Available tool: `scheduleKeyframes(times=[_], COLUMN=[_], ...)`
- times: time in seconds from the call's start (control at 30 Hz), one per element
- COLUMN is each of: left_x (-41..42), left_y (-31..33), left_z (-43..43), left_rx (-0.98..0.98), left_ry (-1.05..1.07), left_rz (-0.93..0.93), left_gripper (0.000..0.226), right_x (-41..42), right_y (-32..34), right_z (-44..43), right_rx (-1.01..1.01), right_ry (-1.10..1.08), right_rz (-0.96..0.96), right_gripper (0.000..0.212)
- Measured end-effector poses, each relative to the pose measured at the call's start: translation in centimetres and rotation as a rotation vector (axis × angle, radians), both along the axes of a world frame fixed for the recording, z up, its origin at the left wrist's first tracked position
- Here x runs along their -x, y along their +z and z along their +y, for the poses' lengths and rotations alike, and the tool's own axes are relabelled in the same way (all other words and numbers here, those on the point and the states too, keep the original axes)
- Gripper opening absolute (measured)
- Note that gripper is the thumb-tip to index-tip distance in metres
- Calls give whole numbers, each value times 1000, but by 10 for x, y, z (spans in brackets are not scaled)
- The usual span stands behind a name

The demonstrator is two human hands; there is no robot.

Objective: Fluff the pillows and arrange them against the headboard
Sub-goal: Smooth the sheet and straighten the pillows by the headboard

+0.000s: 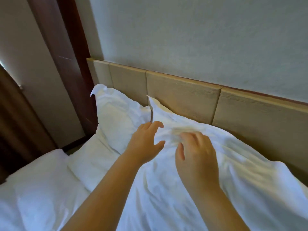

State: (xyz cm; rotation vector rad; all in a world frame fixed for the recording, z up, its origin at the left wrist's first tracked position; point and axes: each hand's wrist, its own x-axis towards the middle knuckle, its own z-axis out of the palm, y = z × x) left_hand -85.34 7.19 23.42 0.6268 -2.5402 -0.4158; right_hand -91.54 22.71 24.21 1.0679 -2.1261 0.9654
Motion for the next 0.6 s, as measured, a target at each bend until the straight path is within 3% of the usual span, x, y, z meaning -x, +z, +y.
scheduleKeyframes(times=[0.3, 0.6], left_x=[-128, -185], left_y=[-95, -206], left_z=[-13, -45], left_rx=[-382, -625], left_ry=[246, 632], left_rz=[-303, -573], left_gripper=[56, 50], right_x=[-93, -121], right_y=[-94, -186], right_z=[-44, -82], right_rx=[-354, -776], right_ry=[239, 347], right_rz=[-140, -278], right_gripper=[26, 14])
